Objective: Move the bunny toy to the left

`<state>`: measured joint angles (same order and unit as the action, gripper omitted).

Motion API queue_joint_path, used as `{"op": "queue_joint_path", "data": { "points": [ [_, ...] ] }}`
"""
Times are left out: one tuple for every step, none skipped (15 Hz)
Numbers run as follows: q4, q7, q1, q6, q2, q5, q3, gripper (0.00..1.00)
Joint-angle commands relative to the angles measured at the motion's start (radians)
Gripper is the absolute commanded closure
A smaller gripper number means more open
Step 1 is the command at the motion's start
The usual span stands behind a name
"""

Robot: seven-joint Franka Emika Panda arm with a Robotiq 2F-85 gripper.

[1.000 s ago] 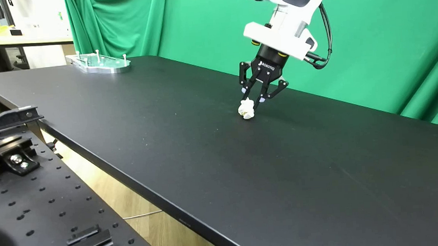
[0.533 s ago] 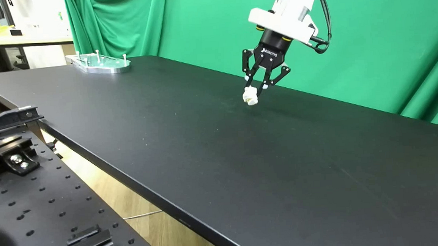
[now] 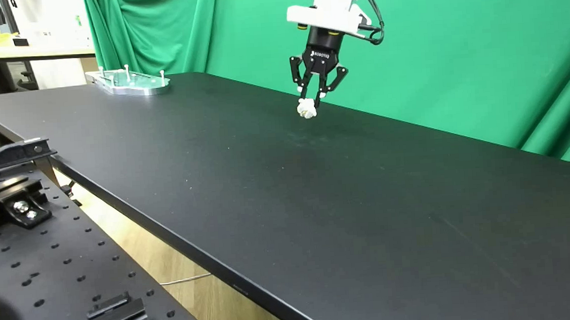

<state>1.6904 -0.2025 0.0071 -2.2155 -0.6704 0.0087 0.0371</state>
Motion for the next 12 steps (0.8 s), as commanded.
{"op": "queue_joint_path", "data": {
  "points": [
    [0.0,0.158,0.089,-0.002,-0.014,-0.066,-0.021,0.9],
    [0.004,0.18,0.107,-0.001,-0.016,-0.071,-0.016,0.9],
    [0.005,0.204,0.126,0.0,-0.019,-0.078,-0.016,0.9],
    [0.007,0.223,0.142,0.0,-0.021,-0.086,-0.016,0.9],
    [0.008,0.236,0.154,-0.003,-0.023,-0.088,-0.015,0.9],
    [0.011,0.247,0.162,-0.009,-0.025,-0.089,-0.013,0.9],
    [0.01,0.25,0.165,-0.004,-0.026,-0.085,-0.009,0.4],
    [0.011,0.261,0.17,-0.006,-0.025,-0.086,-0.012,0.38],
    [0.013,0.266,0.174,-0.013,-0.024,-0.088,-0.014,0.33],
    [0.015,0.268,0.172,-0.02,-0.022,-0.089,-0.016,0.27],
    [0.018,0.271,0.174,-0.031,-0.02,-0.096,-0.021,0.19],
    [0.019,0.273,0.176,-0.041,-0.017,-0.105,-0.026,0.13]
  ]
}}
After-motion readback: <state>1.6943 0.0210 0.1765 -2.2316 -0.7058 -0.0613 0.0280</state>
